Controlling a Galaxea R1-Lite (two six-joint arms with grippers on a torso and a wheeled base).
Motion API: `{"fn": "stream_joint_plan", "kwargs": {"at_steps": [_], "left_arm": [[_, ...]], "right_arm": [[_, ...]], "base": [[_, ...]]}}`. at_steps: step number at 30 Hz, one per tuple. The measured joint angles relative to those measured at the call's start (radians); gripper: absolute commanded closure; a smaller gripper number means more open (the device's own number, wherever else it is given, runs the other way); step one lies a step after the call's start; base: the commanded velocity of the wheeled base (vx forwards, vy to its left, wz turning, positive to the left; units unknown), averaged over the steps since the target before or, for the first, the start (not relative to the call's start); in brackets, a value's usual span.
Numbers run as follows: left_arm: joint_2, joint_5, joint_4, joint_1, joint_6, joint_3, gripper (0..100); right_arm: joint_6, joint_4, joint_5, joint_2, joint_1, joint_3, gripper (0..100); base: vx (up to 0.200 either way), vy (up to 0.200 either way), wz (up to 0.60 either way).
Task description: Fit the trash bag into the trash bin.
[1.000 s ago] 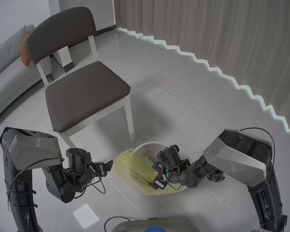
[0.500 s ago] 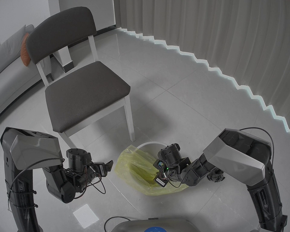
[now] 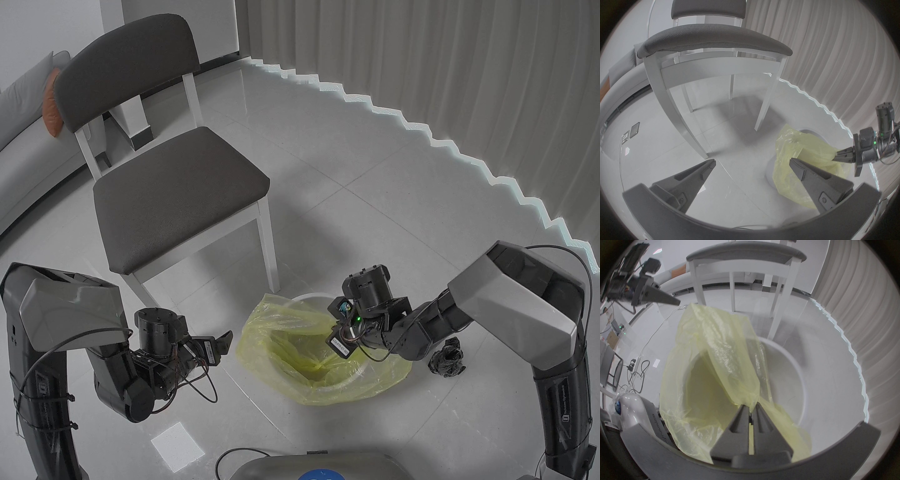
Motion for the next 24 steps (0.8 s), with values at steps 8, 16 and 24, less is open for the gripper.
{"fn": "stream_joint_plan", "kwargs": {"at_steps": [8,16,24], "left_arm": [[-0.004,0.000,-0.013,0.002,0.006,0.015,0],[-0.008,0.000,-0.013,0.002,0.006,0.016,0],[-0.008,0.000,-0.013,0.005,0.007,0.016,0]], "right_arm": [[0.000,0.002,-0.001,-0.029,-0.036,-0.040,100],[0.001,0.037,0.000,-0.033,-0.048,-0.095,100],[0.001,0.039,-0.019,-0.022,-0.061,-0.151,100]], "base": [[0.000,0.000,0.00],[0.000,0.000,0.00],[0.000,0.000,0.00]]}}
